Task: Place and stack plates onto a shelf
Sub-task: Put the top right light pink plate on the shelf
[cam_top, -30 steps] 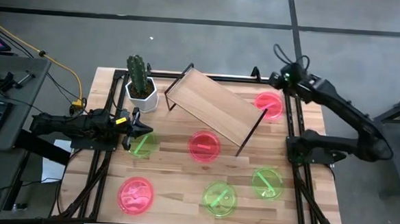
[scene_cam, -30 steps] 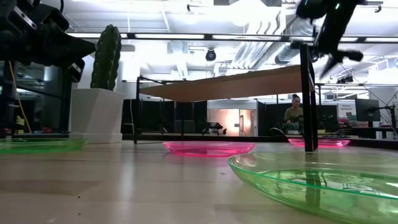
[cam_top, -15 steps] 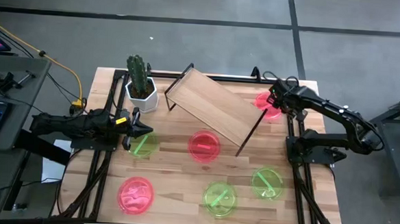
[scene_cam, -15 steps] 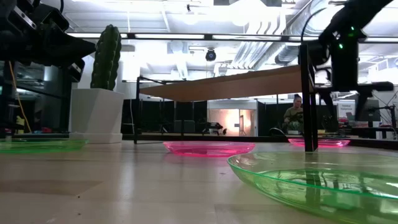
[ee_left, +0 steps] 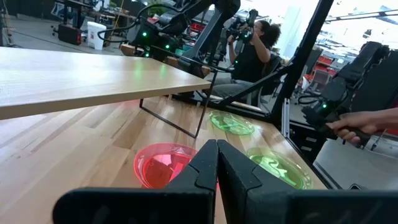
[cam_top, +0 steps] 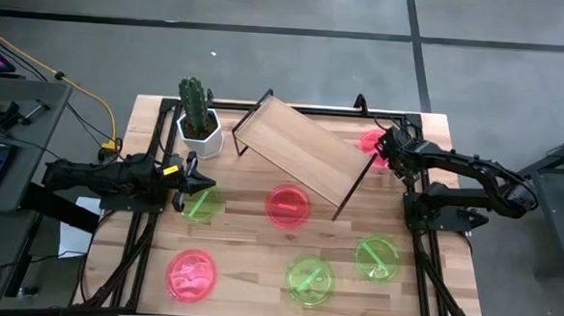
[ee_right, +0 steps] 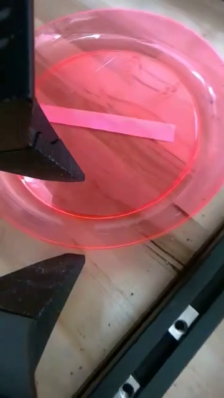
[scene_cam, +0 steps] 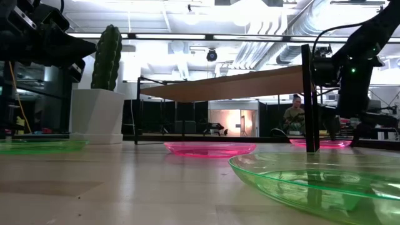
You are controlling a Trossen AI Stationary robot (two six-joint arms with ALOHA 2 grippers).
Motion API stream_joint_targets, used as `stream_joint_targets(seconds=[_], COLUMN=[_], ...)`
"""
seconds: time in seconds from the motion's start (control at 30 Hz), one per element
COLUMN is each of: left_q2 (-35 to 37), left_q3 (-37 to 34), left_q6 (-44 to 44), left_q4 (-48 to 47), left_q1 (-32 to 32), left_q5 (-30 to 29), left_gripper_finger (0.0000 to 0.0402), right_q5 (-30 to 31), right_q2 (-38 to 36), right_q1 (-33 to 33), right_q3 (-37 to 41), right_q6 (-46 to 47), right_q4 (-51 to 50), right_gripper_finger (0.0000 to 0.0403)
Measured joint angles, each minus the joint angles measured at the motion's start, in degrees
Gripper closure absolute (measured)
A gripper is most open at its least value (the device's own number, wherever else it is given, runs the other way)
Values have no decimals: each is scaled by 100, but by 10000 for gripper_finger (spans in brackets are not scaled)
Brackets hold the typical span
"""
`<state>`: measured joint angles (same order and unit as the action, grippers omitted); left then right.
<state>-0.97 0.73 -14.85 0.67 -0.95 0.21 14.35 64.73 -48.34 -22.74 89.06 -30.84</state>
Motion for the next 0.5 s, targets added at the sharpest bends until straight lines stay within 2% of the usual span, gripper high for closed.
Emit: stream_joint_targets(seconds=[0.3,0.4,0.5], left_q2=[0,0,2], left_q3=[-2,0,-1], left_q6=[0,0,0], left_q4=[2,2,2], left_q1=[0,0,-1], left_q5=[0,0,0], left_gripper_finger=[401,401,401], right_q5=[108,125,167], right_q2=[47,150,257], right_q1=[2,2,2], right_q3=[68,65,63], right_q6=[67,48,46], right_q4=[125,79,21], right_gripper_finger=[215,251,309])
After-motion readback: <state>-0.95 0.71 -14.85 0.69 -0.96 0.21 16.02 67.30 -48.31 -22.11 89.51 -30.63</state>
